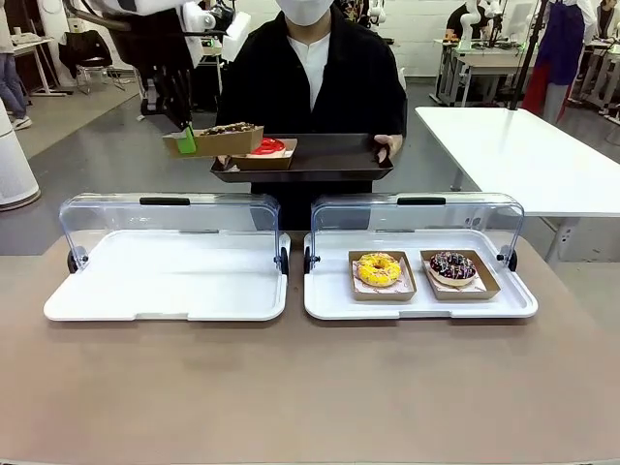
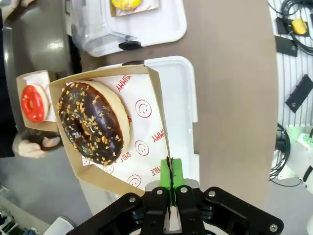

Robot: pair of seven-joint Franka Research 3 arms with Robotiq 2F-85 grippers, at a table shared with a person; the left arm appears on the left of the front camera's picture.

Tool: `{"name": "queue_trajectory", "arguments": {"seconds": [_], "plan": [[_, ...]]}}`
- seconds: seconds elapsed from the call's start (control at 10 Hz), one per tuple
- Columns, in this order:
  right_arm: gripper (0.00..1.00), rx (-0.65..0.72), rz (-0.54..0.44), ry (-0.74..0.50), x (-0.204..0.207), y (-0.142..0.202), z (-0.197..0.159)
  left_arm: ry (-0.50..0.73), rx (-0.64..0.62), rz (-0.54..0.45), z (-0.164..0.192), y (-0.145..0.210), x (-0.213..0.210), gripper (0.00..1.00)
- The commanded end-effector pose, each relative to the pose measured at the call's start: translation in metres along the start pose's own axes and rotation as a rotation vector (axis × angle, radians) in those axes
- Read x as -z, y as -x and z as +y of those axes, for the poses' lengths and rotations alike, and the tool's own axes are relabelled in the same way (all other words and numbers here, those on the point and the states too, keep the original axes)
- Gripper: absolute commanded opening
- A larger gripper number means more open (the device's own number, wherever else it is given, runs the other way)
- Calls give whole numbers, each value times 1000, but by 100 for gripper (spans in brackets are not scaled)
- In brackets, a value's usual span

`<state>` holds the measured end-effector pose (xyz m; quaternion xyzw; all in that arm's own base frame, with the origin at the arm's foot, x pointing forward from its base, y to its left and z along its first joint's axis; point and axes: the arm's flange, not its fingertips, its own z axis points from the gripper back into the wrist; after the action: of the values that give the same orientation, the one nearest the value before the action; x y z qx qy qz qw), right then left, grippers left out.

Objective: Provide the desired donut to the person.
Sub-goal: Pick up and lift the Paper togo box containing the Donut pointed at by the person, then place the picked Paper togo box onto the Handle tray extended by the person.

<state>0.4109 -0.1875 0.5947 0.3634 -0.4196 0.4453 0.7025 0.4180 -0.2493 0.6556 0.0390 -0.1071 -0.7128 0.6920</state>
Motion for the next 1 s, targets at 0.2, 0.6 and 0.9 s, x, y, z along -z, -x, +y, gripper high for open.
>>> {"name": "queue_trajectory", "arguments": {"seconds": [0.2,0.6,0.9], "plan": [[100,-4,-9,0,1,0,1,0,0,0,0,0,0,0],[100,-4,-9,0,1,0,1,0,0,0,0,0,0,0],[100,-4,-9,0,1,0,1,0,0,0,0,0,0,0]]}}
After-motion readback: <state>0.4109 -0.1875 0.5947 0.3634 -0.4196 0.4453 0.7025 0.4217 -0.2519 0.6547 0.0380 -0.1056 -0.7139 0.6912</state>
